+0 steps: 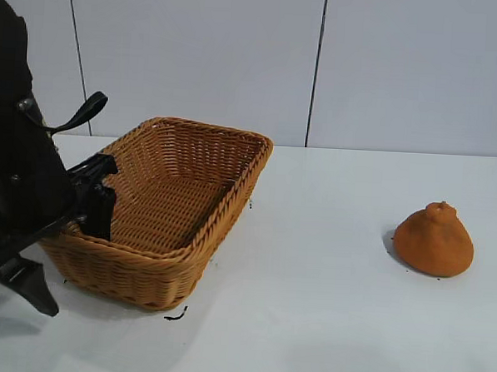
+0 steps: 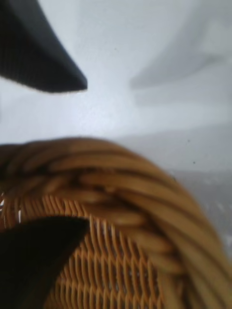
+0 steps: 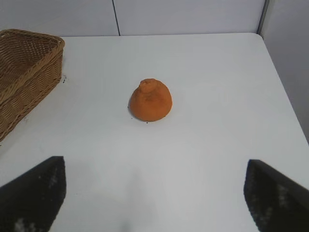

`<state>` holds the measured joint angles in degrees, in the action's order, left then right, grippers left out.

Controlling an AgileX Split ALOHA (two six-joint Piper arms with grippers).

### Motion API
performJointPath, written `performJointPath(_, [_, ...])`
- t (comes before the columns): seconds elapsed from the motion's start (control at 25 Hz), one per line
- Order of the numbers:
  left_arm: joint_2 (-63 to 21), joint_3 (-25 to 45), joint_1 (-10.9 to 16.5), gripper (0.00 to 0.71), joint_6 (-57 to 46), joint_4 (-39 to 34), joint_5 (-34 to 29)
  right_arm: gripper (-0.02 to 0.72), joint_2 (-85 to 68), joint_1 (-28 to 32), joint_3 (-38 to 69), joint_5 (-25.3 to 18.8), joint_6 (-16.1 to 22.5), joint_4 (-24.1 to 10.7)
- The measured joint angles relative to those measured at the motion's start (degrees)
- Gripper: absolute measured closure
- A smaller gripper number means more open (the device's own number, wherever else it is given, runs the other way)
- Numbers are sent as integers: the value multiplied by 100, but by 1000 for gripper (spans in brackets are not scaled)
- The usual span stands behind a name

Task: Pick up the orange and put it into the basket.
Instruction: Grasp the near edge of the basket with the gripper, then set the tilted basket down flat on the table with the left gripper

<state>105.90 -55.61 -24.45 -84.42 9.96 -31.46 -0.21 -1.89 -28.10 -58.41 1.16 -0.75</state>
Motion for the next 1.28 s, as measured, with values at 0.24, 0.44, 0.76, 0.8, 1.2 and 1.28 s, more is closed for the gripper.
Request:
performJointPath(0.24, [0,-5,0,616,-90,24,47,9,0,0,0,0,0,0])
performJointPath(0.44, [-80,-253,5,616,-52,21,-188,9,0,0,0,0,0,0])
performJointPath(0.76, [-258,-1311,227,616,1443,7,-1124,9,0,0,0,0,0,0])
performJointPath(0.8, [-265,-1427,311,616,1732,7,-1252,9,0,0,0,0,0,0])
performJointPath(1.2, [-196,-2401,1410,616,4716,19,-2563,9,0,0,0,8,0,0])
performJointPath(1.28, [-51,-2639,1569,616,5369,204,-2875,9,0,0,0,8,0,0])
